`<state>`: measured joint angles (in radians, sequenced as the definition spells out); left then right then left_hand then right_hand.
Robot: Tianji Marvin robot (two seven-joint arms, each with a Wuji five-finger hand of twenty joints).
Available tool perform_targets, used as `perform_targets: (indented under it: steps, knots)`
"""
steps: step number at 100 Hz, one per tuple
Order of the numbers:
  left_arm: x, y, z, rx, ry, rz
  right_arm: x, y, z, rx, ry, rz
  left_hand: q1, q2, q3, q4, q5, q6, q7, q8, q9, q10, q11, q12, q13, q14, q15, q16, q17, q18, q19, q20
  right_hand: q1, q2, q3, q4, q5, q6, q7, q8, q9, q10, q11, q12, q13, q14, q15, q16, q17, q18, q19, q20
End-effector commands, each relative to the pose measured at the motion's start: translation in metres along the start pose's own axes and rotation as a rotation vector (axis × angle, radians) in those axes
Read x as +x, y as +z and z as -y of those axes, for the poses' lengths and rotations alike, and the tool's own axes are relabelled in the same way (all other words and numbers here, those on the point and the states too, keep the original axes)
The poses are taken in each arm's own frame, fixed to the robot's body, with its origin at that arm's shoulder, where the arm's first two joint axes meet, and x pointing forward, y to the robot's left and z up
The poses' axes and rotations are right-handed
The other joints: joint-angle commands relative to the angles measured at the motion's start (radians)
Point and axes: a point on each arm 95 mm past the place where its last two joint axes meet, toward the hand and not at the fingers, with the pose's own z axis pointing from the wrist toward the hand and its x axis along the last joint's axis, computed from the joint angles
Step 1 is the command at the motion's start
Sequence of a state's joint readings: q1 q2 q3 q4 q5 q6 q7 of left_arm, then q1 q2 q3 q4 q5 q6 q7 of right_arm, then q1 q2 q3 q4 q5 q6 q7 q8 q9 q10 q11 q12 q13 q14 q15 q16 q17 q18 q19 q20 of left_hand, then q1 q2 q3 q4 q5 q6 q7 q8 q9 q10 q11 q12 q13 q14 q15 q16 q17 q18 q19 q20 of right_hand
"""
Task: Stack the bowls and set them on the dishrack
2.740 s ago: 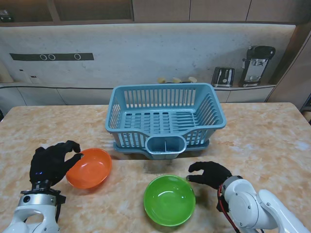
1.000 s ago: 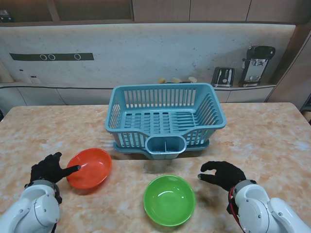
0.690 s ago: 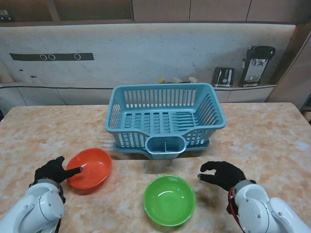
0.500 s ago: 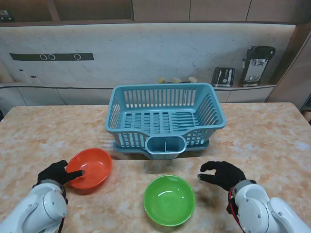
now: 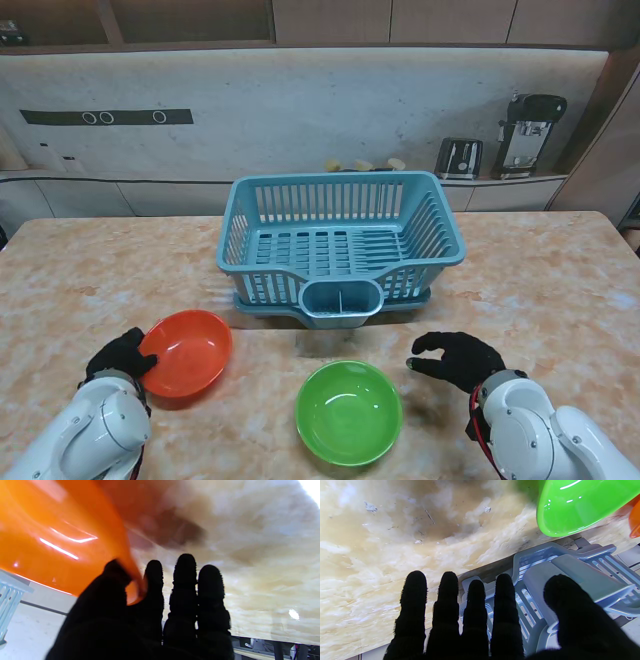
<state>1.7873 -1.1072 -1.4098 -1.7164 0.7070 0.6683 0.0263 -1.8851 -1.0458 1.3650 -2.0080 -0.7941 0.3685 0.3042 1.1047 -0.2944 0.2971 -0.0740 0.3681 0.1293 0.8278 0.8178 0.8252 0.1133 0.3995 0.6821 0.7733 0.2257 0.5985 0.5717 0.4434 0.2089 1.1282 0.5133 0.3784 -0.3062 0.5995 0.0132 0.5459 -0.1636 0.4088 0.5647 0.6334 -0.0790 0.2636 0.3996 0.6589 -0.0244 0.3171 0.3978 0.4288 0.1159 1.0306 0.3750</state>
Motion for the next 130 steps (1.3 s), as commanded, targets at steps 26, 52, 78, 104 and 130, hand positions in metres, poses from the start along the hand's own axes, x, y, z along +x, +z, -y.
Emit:
perform_targets:
  steps: [26,52,78,104,130]
  knots:
    - [0.005,-0.004,0.005,0.093,-0.032,-0.022,0.001,-0.002,0.005,0.025,0.002,0.001,0.17,0.036,0.101,-0.043,-0.004,-0.111,0.182,0.08,0.078,-0.067,0.171,0.299,0.134,-0.06,0.294,0.296,0.289,-0.035,0.216,-0.059,-0.025,0.028,-0.008,0.022,0.027,-0.035,0.016,0.011,0.004,-0.02,-0.012,0.006,0.008,0.004,-0.008,-0.01,-0.006,-0.002,-0.004,0.015]
    - [0.008,-0.015,0.02,0.199,-0.082,-0.068,0.0,-0.002,0.004,0.023,0.002,0.003,0.186,0.081,0.112,-0.054,0.017,-0.134,0.199,0.128,0.053,-0.056,0.25,0.36,0.225,-0.111,0.453,0.458,0.493,-0.176,0.404,-0.118,-0.026,0.028,-0.009,0.022,0.031,-0.036,0.019,0.012,0.006,-0.019,-0.012,0.006,0.01,0.002,-0.007,-0.009,-0.005,-0.002,-0.002,0.016]
    - [0.012,-0.037,0.04,0.285,-0.139,-0.143,-0.001,-0.003,0.004,0.019,0.001,0.003,0.186,0.071,0.12,-0.055,0.049,-0.137,0.196,0.123,0.067,-0.045,0.247,0.362,0.32,-0.185,0.483,0.503,0.598,-0.272,0.475,-0.174,-0.027,0.03,-0.009,0.022,0.031,-0.037,0.019,0.012,0.007,-0.019,-0.012,0.006,0.012,0.001,-0.005,-0.008,-0.005,-0.003,-0.002,0.016]
    - [0.012,-0.073,0.056,0.334,-0.22,-0.243,-0.001,-0.004,0.004,0.015,0.002,0.003,0.186,0.069,0.127,-0.046,0.059,-0.134,0.189,0.119,0.069,-0.037,0.239,0.364,0.342,-0.205,0.478,0.519,0.601,-0.289,0.501,-0.173,-0.027,0.029,-0.009,0.022,0.033,-0.037,0.02,0.013,0.01,-0.021,-0.011,0.006,0.014,0.0,-0.003,-0.008,-0.004,-0.003,0.0,0.016]
    - [0.014,-0.111,0.064,0.379,-0.222,-0.341,-0.001,-0.004,0.004,0.011,0.003,0.002,0.186,0.061,0.107,-0.02,0.075,-0.125,0.161,0.105,0.081,-0.023,0.217,0.367,0.382,-0.243,0.462,0.528,0.607,-0.335,0.532,-0.161,-0.028,0.029,-0.009,0.022,0.029,-0.035,0.017,0.012,0.01,-0.02,-0.012,0.006,0.015,0.001,-0.002,-0.007,-0.003,-0.003,0.0,0.016]
